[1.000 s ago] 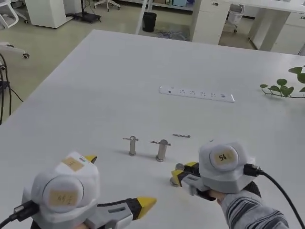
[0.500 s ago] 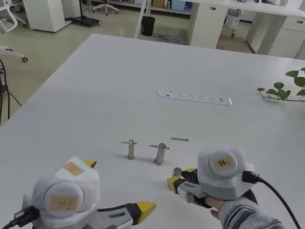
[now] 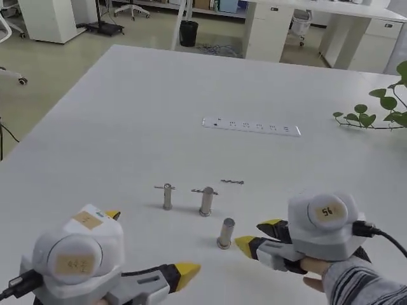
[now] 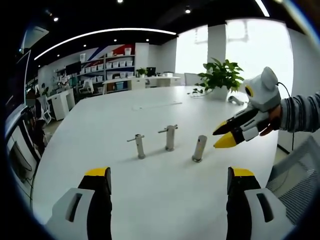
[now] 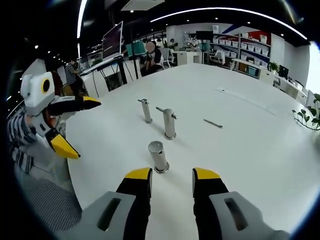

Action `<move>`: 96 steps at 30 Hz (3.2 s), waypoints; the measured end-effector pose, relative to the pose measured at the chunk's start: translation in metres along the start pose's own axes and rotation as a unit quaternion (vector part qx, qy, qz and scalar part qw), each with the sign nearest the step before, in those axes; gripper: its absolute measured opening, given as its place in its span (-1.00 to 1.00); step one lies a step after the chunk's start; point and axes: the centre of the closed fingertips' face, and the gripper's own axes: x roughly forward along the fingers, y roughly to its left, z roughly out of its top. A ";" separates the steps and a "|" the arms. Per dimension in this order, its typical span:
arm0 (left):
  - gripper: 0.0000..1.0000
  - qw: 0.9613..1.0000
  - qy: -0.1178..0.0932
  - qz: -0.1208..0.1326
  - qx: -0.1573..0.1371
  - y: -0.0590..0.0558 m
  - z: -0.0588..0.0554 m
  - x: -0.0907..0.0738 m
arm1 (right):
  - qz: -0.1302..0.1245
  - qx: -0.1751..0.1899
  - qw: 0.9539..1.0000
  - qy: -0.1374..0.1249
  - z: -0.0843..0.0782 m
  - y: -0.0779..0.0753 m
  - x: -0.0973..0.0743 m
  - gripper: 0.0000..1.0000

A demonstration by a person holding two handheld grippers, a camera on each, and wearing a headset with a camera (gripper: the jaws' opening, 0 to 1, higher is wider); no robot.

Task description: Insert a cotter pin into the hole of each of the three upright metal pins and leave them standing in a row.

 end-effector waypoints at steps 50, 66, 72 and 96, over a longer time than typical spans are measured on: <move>0.84 1.000 0.015 -0.001 -0.006 0.020 -0.002 0.022 | 0.133 -0.276 0.935 0.179 0.044 -0.073 0.085 -0.48; 0.75 1.000 0.020 -0.002 -0.009 0.016 -0.010 0.021 | 0.135 -0.299 0.924 0.198 0.049 -0.091 0.114 -0.62; 0.68 1.000 0.013 -0.002 -0.011 0.016 -0.009 0.019 | 0.141 -0.304 0.918 0.214 0.046 -0.094 0.117 -0.73; 0.58 1.000 0.014 -0.005 -0.012 0.017 -0.012 0.017 | 0.158 -0.334 0.895 0.250 0.042 -0.097 0.121 -1.00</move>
